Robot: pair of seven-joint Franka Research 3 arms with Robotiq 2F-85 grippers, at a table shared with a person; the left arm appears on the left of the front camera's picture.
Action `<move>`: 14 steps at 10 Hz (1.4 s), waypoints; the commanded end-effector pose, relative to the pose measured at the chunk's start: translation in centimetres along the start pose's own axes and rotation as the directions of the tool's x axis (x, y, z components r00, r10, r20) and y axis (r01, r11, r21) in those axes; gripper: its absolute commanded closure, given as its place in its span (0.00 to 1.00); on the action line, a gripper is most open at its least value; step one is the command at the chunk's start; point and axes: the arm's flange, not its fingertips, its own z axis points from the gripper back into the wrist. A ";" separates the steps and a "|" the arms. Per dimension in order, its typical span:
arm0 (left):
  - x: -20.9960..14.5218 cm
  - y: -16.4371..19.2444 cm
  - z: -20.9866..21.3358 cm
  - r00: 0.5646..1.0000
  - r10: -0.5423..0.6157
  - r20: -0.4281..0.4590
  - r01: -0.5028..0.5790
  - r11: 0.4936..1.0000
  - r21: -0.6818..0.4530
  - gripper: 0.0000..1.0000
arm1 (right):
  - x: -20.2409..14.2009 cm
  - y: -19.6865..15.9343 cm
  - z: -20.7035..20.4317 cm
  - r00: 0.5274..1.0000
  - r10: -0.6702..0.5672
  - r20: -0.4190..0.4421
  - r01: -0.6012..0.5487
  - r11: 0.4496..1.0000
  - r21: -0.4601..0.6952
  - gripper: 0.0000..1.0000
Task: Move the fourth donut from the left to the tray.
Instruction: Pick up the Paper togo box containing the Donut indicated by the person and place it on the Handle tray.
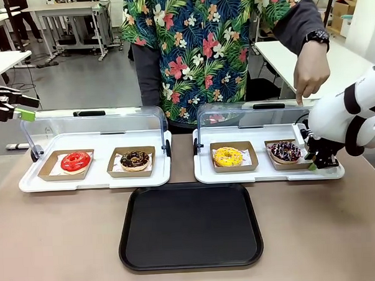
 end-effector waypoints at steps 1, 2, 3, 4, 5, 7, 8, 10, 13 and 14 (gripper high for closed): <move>0.2 0.0 0.1 1.000 -0.004 -0.005 0.004 1.000 -0.004 0.00 | -0.2 -0.2 0.3 0.999 0.034 -0.005 -0.034 0.999 0.017 1.00; 0.2 0.0 0.1 1.000 -0.004 -0.005 0.004 1.000 -0.004 0.00 | -0.2 -0.2 0.4 0.999 0.042 -0.005 -0.042 0.999 0.022 1.00; 0.2 0.0 0.1 1.000 -0.004 -0.005 0.004 1.000 -0.004 0.00 | -0.1 0.0 0.5 0.999 0.050 -0.011 -0.050 0.998 0.025 1.00; 0.2 0.0 0.1 1.000 -0.004 -0.005 0.004 1.000 -0.004 0.00 | 0.0 0.0 0.7 0.998 0.057 -0.017 -0.057 0.998 0.022 1.00; 0.2 0.0 0.1 1.000 -0.004 -0.005 0.004 1.000 -0.004 0.00 | -0.1 0.0 0.9 0.998 0.059 -0.010 -0.059 0.998 0.006 1.00; 0.2 0.0 0.1 1.000 -0.004 -0.005 0.004 1.000 -0.004 0.00 | 0.1 0.0 0.2 0.999 0.033 -0.008 -0.033 0.999 0.015 1.00; 0.2 0.0 0.1 1.000 -0.004 -0.005 0.004 1.000 -0.004 0.00 | 0.1 0.0 0.2 0.999 0.033 -0.008 -0.033 0.999 0.015 1.00; 0.2 0.0 0.1 1.000 -0.004 -0.005 0.004 1.000 -0.004 0.00 | 0.1 0.0 0.2 0.999 0.031 -0.008 -0.031 0.999 0.011 0.98; 0.2 0.0 0.1 1.000 -0.004 -0.005 0.004 1.000 -0.004 0.00 | 2.1 2.2 4.7 0.998 -0.058 0.005 0.058 0.994 -0.088 0.98; 0.2 0.0 0.1 1.000 -0.004 -0.005 0.004 1.000 -0.004 0.00 | 3.0 2.9 5.9 0.998 -0.059 0.017 0.061 0.993 -0.096 0.98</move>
